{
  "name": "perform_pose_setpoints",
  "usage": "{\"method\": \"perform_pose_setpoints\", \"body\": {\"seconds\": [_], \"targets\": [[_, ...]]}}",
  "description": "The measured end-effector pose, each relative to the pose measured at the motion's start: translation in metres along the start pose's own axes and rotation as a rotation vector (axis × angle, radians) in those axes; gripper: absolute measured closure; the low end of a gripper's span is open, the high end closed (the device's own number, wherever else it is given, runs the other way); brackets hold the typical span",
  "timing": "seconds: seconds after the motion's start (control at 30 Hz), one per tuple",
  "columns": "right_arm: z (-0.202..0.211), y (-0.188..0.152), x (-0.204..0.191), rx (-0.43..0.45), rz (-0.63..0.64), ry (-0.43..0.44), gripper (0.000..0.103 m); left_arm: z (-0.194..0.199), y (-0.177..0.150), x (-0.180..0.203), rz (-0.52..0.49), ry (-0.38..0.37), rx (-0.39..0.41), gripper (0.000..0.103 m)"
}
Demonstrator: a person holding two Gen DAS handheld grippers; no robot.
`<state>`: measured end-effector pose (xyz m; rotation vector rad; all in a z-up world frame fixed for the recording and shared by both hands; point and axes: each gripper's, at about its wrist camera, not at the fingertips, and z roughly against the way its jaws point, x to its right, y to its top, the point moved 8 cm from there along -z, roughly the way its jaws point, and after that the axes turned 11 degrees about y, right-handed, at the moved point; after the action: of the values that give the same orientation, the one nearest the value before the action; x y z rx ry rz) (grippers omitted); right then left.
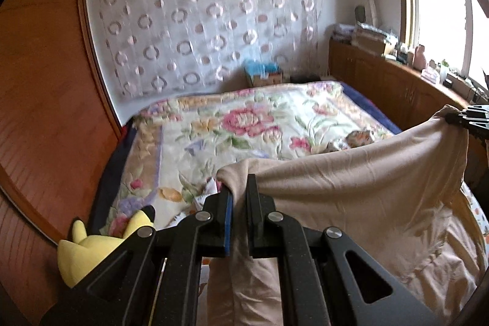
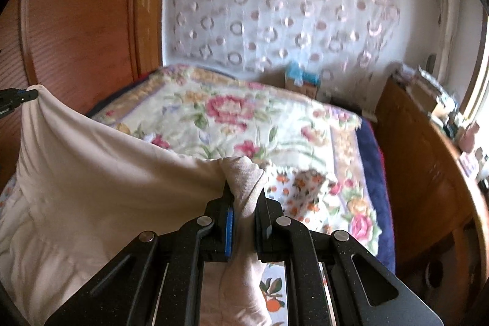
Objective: Fold small clothes
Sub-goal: 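Lower the shirt onto the bed with both tools and open them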
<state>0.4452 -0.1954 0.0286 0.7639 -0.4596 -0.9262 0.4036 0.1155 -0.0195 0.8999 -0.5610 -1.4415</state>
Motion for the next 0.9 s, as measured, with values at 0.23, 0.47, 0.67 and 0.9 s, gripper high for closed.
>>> {"method": "perform_pose_setpoints", "body": {"seconds": [0.23, 0.47, 0.67, 0.9], "targets": [[-0.030, 0.010, 0.010, -0.095, -0.079, 0.006, 0.074, -0.031, -0.019, 0.012, -0.026, -0.015, -0.076, 0.074], [0.007, -0.016, -0.007, -0.081, -0.144, 0.065, 0.064, -0.012, -0.057, 0.007, -0.009, -0.077, -0.112, 0.037], [0.049, -0.063, -0.034, -0.098, -0.182, 0.130, 0.064, 0.007, -0.097, 0.006, 0.002, -0.083, -0.130, 0.033], [0.063, -0.087, -0.041, -0.132, -0.234, 0.172, 0.064, 0.013, -0.142, 0.006, 0.042, -0.072, -0.195, 0.033]]}}
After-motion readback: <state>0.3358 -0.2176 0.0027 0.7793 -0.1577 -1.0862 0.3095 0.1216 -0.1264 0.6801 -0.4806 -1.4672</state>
